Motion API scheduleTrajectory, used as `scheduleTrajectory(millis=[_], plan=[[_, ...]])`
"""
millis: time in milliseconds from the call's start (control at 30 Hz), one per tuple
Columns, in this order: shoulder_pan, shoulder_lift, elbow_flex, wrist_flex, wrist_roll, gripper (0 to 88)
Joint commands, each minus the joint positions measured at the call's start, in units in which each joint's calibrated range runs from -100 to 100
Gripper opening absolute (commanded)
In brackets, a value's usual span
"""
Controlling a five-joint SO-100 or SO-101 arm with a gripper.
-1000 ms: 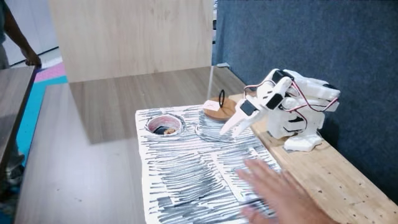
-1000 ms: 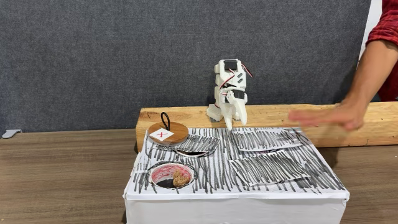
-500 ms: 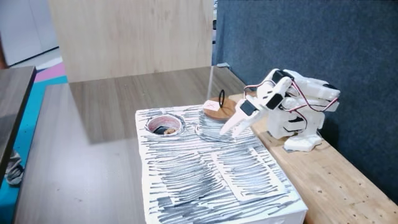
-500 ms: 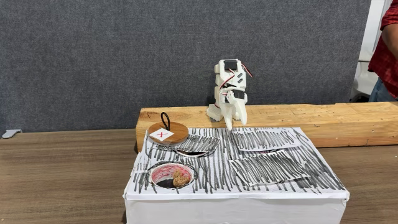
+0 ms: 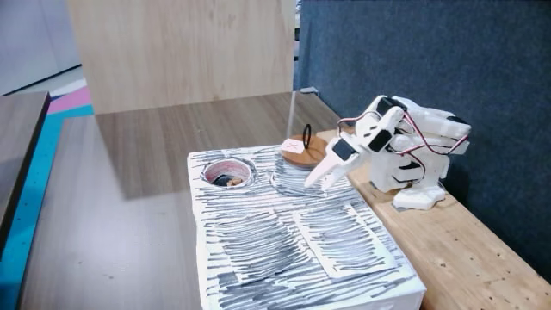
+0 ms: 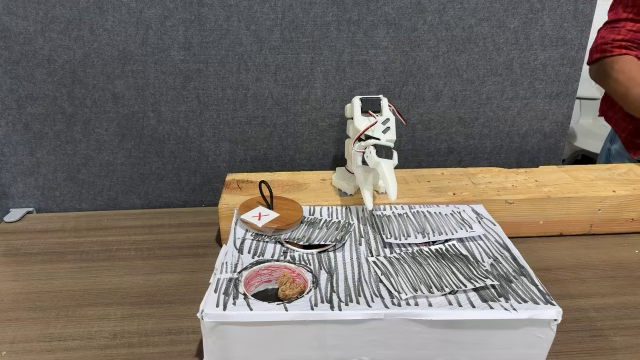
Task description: Pick the brown debris from the hole.
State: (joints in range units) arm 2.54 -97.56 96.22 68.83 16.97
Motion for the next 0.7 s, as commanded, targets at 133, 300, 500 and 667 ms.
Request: scheduleTrajectory(millis=[133,300,500,667], plan=[[0.31,-0.18,-0.07,-1.03,0.22,29.7],[-0.35,-0.18,-0.07,-1.03,0.22,29.7],[-0.35,-0.18,-0.61,-1.12,-0.35,29.7],[-0.35,-0.85,-5.43,-6.23,-0.35,29.7]])
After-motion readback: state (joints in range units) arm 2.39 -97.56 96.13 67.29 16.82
